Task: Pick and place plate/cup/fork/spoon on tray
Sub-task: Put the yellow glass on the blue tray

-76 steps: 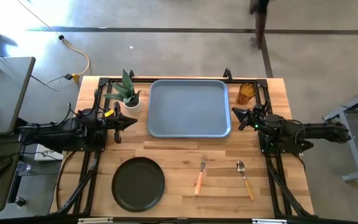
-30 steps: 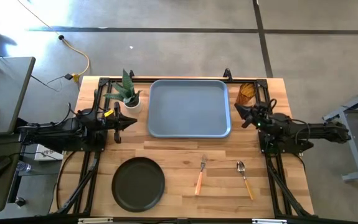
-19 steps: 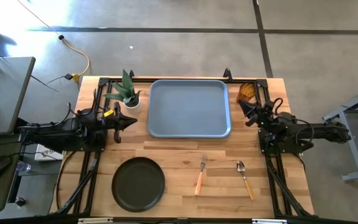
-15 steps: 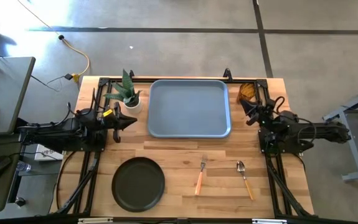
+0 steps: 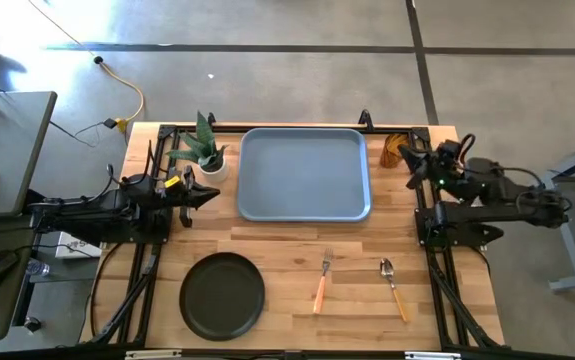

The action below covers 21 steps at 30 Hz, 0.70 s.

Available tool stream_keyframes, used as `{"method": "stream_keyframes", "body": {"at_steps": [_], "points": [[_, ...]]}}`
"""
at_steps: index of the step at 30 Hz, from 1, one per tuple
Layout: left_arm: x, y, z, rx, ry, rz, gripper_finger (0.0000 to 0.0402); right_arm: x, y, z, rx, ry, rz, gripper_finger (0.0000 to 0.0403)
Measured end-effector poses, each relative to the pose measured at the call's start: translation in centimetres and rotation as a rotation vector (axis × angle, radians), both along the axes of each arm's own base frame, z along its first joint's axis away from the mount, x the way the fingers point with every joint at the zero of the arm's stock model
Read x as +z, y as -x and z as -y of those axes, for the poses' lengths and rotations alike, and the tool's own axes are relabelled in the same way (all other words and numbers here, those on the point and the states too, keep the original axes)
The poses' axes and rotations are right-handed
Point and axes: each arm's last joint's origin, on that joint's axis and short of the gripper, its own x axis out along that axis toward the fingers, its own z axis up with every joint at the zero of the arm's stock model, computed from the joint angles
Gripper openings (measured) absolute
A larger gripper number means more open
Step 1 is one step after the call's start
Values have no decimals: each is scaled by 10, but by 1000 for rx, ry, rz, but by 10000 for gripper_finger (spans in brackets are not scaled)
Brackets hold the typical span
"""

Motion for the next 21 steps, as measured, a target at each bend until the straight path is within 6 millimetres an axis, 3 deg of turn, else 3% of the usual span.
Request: {"method": "stream_keyframes", "body": {"at_steps": [13,21], "points": [[0,0,0,0,0,4,3,72,-11,4,-97,-57,-358,0],[0,0,0,0,0,3,3,96,-22,16,-161,-154,-532,8]]}}
